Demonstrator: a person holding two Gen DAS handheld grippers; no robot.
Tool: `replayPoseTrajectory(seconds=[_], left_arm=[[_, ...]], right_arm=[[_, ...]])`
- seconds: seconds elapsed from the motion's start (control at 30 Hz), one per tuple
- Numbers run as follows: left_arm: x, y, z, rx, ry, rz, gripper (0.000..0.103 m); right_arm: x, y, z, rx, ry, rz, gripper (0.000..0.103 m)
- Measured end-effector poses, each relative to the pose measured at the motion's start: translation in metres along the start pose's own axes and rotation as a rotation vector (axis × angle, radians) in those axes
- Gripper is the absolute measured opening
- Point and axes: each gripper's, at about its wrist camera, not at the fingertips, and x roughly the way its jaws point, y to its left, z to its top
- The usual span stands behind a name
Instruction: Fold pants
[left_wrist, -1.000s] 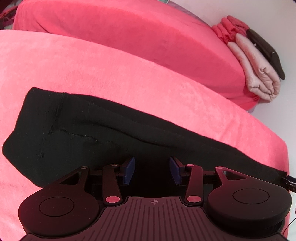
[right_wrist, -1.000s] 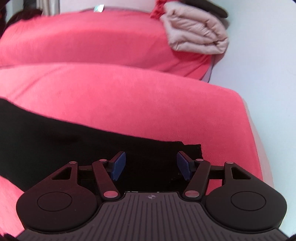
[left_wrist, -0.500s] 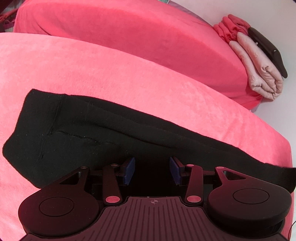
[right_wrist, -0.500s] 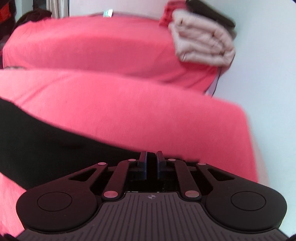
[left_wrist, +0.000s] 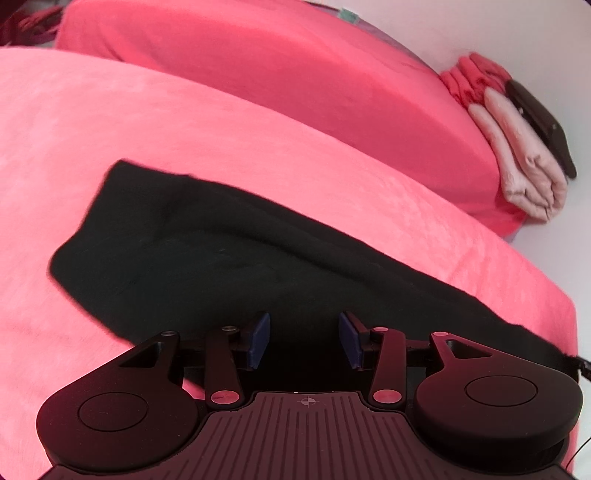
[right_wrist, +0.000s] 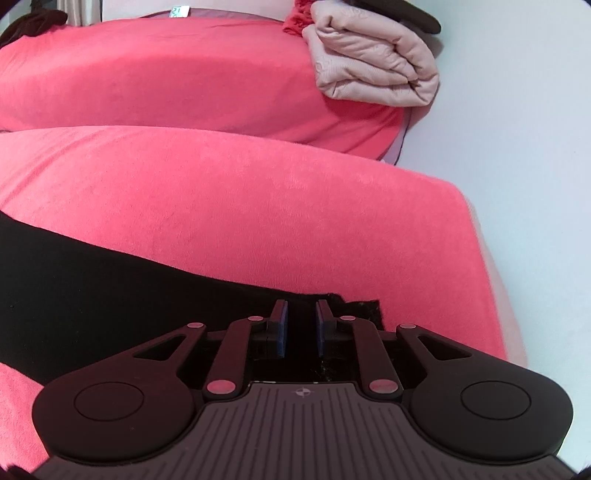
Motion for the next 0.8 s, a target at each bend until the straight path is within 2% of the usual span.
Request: replayPoseTrajectory(seconds=[0.07, 0.13, 0.2, 0.27, 0.33, 0.4, 0.43, 0.47, 0.6, 0.67, 0.8], left_arm=[[-0.011, 0.009, -0.007, -0.025, -0.02, -0.004, 0.103], [-0.021, 0.017, -0.013, -0.04, -0.035, 0.005, 0.103], [-0.028, 0.027, -0.019, -0.05, -0.042, 0.016, 0.103], [-0.034, 0.038, -0.026, -0.059, -0.042, 0.026, 0.103], [-0.037, 0.048, -0.03, -0.068, -0.04, 0.036, 0.103], [-0.039, 0.056, -0.035, -0.082, -0.04, 0.04, 0.103], [-0.039, 0.059, -0.037, -0.088, -0.04, 0.039, 0.103], [-0.039, 0.062, -0.037, -0.092, -0.04, 0.039, 0.103], [-0.041, 0.065, -0.033, -0.046, -0.052, 0.066, 0.103], [-0.042, 0.066, -0.03, -0.029, -0.06, 0.064, 0.103], [-0.04, 0.072, -0.028, -0.006, -0.063, 0.065, 0.103]], right_arm=[[-0.013, 0.004, 0.001, -0.003, -0.019, -0.023, 0.017], [-0.025, 0.012, 0.004, 0.004, -0.052, 0.002, 0.018], [-0.036, 0.032, 0.009, -0.004, -0.084, 0.064, 0.021], [-0.044, 0.06, 0.016, -0.017, -0.106, 0.165, 0.022], [-0.051, 0.099, 0.028, -0.059, -0.123, 0.286, 0.026], [-0.057, 0.147, 0.04, -0.123, -0.13, 0.422, 0.038], [-0.059, 0.172, 0.046, -0.156, -0.132, 0.485, 0.04], [-0.061, 0.202, 0.054, -0.194, -0.134, 0.554, 0.042], [-0.07, 0.307, 0.082, -0.304, -0.141, 0.741, 0.044], [-0.073, 0.357, 0.095, -0.361, -0.15, 0.801, 0.048], [-0.059, 0.44, 0.117, -0.473, -0.146, 0.827, 0.051]])
